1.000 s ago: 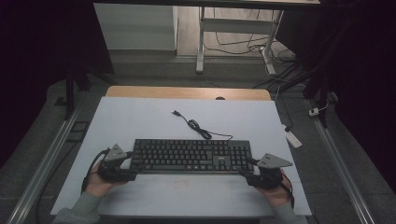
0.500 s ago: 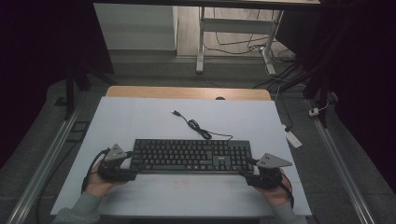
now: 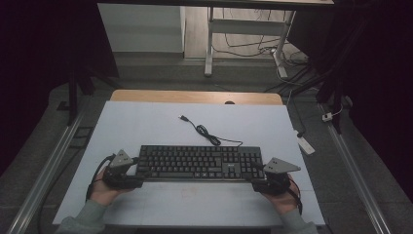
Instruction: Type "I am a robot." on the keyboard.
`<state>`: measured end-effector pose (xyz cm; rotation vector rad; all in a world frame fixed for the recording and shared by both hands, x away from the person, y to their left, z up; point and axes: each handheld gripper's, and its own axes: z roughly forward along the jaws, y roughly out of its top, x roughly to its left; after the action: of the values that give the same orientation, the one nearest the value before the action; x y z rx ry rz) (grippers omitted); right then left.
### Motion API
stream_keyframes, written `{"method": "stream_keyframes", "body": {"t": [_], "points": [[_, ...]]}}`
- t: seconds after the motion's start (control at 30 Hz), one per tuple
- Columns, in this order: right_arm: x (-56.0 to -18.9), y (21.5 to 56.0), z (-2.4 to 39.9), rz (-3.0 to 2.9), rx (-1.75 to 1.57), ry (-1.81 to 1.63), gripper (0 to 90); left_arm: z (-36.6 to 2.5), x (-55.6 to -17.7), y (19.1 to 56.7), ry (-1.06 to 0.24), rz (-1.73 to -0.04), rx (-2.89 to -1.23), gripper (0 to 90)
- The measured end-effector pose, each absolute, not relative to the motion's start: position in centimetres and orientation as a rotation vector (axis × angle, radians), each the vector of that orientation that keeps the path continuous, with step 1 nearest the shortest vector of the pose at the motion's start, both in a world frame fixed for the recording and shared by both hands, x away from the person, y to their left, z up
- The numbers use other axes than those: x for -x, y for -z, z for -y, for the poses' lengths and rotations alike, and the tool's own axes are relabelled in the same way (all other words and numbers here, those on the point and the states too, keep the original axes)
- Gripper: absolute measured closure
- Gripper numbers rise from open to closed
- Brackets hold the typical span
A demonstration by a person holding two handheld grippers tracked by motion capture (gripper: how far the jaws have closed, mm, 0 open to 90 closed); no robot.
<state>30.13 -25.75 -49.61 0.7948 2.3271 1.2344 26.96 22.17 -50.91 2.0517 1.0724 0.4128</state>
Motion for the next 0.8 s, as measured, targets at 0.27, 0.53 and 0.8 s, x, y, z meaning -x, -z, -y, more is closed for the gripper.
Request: {"method": "stream_keyframes", "body": {"t": [0.27,0.53,0.8], "points": [[-30.7,49.1,24.3,-2.339,-0.795,-1.284,49.8,-22.5,-27.0,50.7,-0.397,-1.094,-2.017,27.7],[-30.9,48.8,22.8,-2.379,-0.749,-1.297,72.4,-22.6,-27.0,50.6,-0.392,-1.099,-2.000,28.9],[-31.2,48.7,22.1,-2.407,-0.727,-1.297,86.4,-22.6,-27.0,50.5,-0.389,-1.105,-1.985,30.4]]}}
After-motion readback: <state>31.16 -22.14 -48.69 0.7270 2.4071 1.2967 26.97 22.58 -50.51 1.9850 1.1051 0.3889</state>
